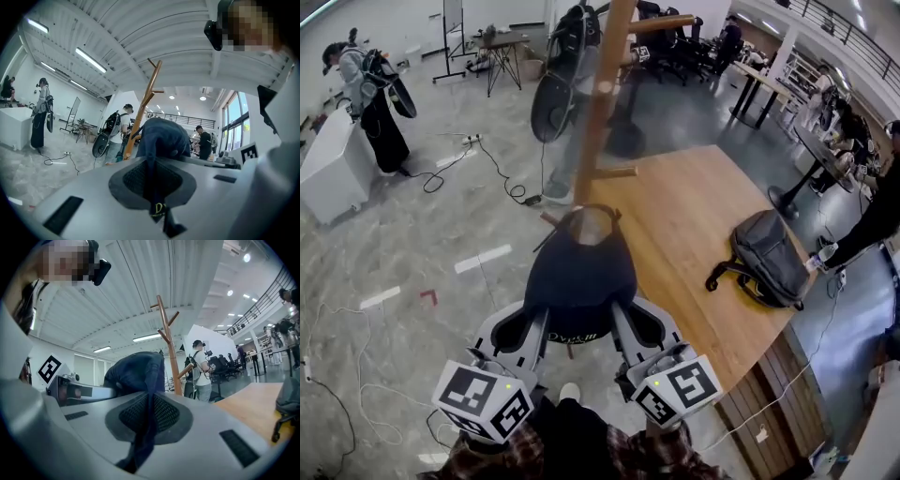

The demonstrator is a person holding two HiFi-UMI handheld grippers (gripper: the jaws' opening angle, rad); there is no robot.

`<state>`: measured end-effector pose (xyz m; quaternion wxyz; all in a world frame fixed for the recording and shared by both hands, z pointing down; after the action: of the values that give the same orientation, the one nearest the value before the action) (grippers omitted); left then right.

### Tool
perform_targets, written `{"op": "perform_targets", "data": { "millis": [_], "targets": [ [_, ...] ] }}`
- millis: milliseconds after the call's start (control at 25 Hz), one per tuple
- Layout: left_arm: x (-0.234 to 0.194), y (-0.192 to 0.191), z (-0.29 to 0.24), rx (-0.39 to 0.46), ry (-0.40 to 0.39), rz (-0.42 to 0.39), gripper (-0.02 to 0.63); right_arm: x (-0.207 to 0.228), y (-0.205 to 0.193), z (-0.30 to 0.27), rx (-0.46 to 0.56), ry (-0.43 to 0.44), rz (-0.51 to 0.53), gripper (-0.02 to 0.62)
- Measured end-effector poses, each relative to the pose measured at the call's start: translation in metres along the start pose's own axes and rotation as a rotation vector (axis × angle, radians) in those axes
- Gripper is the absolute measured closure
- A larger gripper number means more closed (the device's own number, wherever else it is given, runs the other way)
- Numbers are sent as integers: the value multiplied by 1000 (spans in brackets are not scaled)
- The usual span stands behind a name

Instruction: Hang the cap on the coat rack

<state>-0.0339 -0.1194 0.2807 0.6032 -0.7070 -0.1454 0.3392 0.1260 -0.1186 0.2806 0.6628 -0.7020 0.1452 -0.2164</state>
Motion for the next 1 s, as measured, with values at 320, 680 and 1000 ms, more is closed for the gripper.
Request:
{"op": "perform_targets", "data": {
  "millis": [320, 680, 1000],
  "targets": [
    [-29, -7, -1, -39, 50, 19, 586, -4, -13, -30, -68, 18, 20, 574],
    [-53, -36, -26, -107, 58, 28, 586, 12, -44, -49, -140, -39, 33, 574],
    [-88, -66, -55, -181, 65, 21, 586, 31, -81, -80, -203, -91, 18, 574]
  ]
}}
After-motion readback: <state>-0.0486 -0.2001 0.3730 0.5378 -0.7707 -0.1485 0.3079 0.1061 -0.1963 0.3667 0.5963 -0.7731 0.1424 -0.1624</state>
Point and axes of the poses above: the fingertips, and each gripper's own axes: z backward along the fingers, x to its right, y out of its top, the point moved 5 cm from there along z, backward along the fingers, and after that the axes turned 5 degrees about -y, right-handed, at the moved point
